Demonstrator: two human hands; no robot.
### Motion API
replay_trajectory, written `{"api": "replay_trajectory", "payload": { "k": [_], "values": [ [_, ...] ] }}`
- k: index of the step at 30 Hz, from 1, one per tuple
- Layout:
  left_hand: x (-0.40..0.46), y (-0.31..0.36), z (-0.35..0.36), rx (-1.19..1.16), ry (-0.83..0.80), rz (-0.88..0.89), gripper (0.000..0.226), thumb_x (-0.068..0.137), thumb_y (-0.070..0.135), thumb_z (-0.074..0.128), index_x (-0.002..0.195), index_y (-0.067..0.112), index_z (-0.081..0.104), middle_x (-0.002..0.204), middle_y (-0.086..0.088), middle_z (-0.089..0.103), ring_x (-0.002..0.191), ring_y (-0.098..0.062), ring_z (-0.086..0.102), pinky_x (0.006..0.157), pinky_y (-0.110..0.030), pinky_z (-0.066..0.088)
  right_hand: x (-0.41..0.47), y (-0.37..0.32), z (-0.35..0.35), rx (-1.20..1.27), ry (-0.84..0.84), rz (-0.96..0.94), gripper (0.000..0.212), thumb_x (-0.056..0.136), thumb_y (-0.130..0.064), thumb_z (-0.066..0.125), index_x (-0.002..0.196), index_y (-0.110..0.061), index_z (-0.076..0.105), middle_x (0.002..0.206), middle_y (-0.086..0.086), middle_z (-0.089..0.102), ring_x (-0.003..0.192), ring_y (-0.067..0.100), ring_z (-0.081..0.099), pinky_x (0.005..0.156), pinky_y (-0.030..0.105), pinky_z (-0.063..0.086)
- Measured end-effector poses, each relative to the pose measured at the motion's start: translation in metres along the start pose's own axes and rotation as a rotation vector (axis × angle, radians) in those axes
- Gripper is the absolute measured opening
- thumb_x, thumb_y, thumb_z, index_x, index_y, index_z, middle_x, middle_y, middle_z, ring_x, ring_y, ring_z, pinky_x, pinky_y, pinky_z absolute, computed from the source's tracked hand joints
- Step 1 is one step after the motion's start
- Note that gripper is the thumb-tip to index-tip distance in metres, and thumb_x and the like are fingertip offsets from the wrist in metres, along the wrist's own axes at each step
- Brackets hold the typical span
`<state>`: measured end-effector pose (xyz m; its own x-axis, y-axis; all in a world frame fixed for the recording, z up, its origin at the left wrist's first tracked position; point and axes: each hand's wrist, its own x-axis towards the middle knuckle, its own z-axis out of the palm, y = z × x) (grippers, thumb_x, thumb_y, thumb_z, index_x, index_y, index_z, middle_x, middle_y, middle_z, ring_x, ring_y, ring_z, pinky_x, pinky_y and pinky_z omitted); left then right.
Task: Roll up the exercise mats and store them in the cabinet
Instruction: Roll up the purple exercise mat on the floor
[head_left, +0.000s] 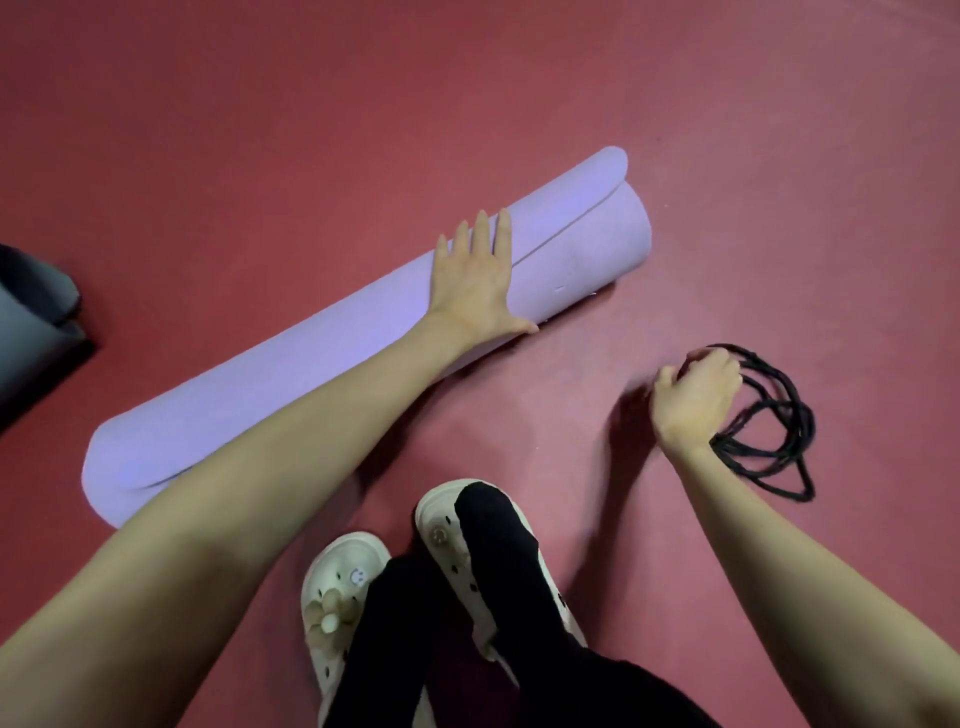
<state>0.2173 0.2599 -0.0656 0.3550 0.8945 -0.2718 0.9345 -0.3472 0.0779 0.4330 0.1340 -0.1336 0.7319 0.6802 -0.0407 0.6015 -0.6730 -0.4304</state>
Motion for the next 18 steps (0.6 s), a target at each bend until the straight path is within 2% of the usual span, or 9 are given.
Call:
{"api": "replay_trajectory", "payload": {
  "k": [6,11,14,16,18],
  "values": [
    [0.013,0.014,0.0,0.04,-0.028,-0.029,0.139,0.058,0.072,0.075,0.153,0.009,-0.005,0.158,-0.021,0.012,0.141,-0.041,0.021,0.11,-0.061,0.023,0.002,0.019,-0.004,-0.221,-0.216,0.209,0.051,0.09,-0.028,0.062,0.121,0.009,0.046,0.125,0.03,0.053,0.119,0.046,0.047,0.098,0.049,0.039],
    [0.015,0.012,0.002,0.066,0.003,-0.029,0.135,0.06,0.072,0.073,0.153,0.01,-0.001,0.157,-0.017,0.016,0.137,-0.039,0.027,0.108,-0.059,0.027,0.003,0.028,-0.003,-0.275,-0.26,0.196,0.041,0.089,-0.022,0.062,0.116,0.008,0.055,0.121,0.029,0.056,0.117,0.045,0.049,0.097,0.047,0.041],
    [0.014,0.015,0.001,0.086,-0.007,-0.04,0.136,0.06,0.072,0.073,0.153,0.011,-0.003,0.157,-0.018,0.014,0.139,-0.039,0.024,0.109,-0.06,0.026,0.006,0.022,-0.012,-0.16,-0.089,0.249,0.035,0.095,-0.022,0.049,0.113,0.008,0.056,0.116,0.029,0.06,0.111,0.045,0.053,0.093,0.047,0.041],
    [0.014,0.017,0.0,0.108,-0.017,-0.053,0.14,0.056,0.074,0.074,0.153,0.011,-0.005,0.157,-0.019,0.013,0.14,-0.04,0.023,0.109,-0.061,0.025,0.006,0.009,-0.026,0.004,0.153,0.347,0.035,0.1,-0.024,0.037,0.117,0.004,0.049,0.107,0.027,0.065,0.1,0.045,0.059,0.085,0.047,0.041],
    [0.014,0.018,0.001,0.115,-0.011,-0.066,0.143,0.052,0.076,0.074,0.153,0.011,-0.003,0.155,-0.021,0.016,0.138,-0.041,0.027,0.108,-0.059,0.027,0.003,-0.005,-0.037,0.165,0.387,0.351,0.038,0.101,-0.027,0.029,0.118,0.003,0.046,0.095,0.024,0.069,0.087,0.045,0.062,0.072,0.046,0.041]
  ]
}}
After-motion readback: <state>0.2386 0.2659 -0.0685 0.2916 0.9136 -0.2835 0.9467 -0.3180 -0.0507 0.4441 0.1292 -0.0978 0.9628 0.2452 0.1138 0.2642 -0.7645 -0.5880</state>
